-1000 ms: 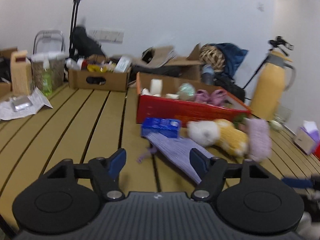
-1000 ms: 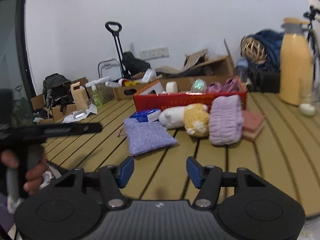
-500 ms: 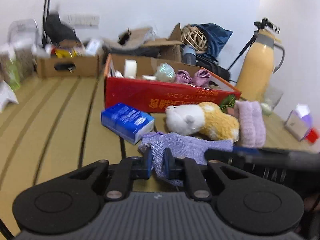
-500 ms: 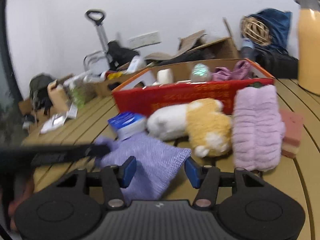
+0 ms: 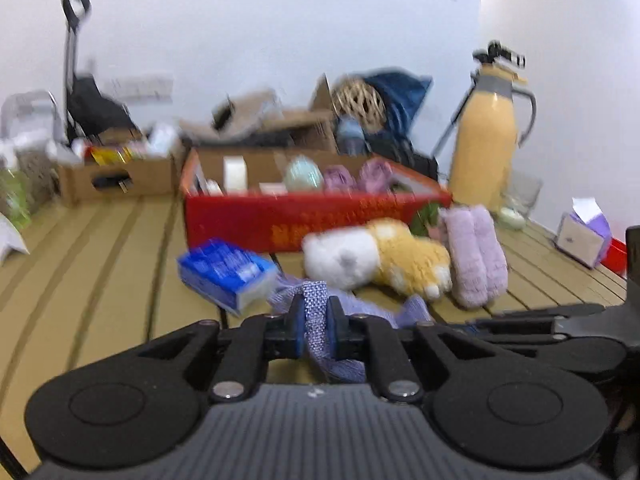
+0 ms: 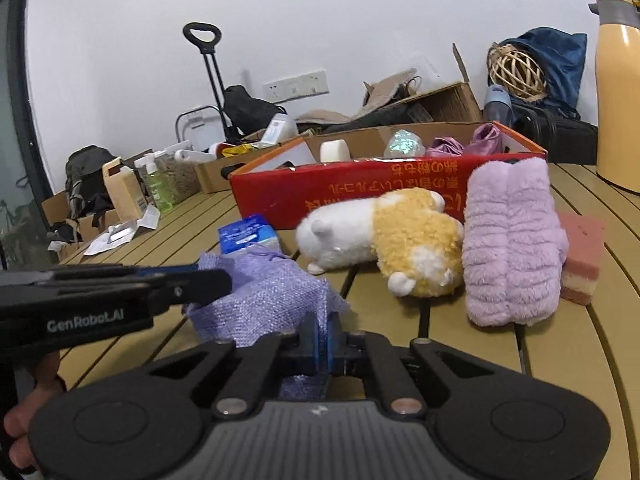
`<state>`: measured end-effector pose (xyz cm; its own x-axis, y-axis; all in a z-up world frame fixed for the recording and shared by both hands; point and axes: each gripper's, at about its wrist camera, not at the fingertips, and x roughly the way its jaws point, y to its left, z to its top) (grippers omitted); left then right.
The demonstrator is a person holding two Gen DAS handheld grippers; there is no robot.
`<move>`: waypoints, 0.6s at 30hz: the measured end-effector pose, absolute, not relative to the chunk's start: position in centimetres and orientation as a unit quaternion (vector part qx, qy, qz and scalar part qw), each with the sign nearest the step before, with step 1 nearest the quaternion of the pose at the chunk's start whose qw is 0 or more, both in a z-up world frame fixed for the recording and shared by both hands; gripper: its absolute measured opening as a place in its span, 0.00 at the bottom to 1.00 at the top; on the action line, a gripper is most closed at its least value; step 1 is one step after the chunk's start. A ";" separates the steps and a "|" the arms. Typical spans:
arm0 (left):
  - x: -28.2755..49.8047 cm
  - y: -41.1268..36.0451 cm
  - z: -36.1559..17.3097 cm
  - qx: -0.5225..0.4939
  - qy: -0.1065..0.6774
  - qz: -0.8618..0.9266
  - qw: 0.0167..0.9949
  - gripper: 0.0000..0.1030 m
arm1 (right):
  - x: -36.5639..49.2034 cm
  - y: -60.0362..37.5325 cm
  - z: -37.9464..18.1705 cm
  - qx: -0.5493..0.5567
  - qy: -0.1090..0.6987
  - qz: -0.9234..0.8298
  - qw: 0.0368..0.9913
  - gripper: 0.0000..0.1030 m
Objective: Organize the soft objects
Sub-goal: 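Grasp the lavender knit cloth with the left tool while the right tool grips it too, then carry the lavender knit cloth into the box and open both tools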
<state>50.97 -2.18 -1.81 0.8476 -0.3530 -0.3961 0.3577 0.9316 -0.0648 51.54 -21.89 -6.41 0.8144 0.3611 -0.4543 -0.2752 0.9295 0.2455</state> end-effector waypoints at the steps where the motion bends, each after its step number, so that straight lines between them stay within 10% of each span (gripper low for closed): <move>1: 50.3 -2.1 -1.5 0.008 0.183 -0.178 0.967 0.11 | 51.4 -22.0 -6.2 0.089 0.255 0.172 0.947 0.03; 18: 33.8 -2.5 4.2 -0.050 0.060 -0.192 0.978 0.10 | 36.1 -22.5 2.2 0.081 0.143 0.187 0.968 0.03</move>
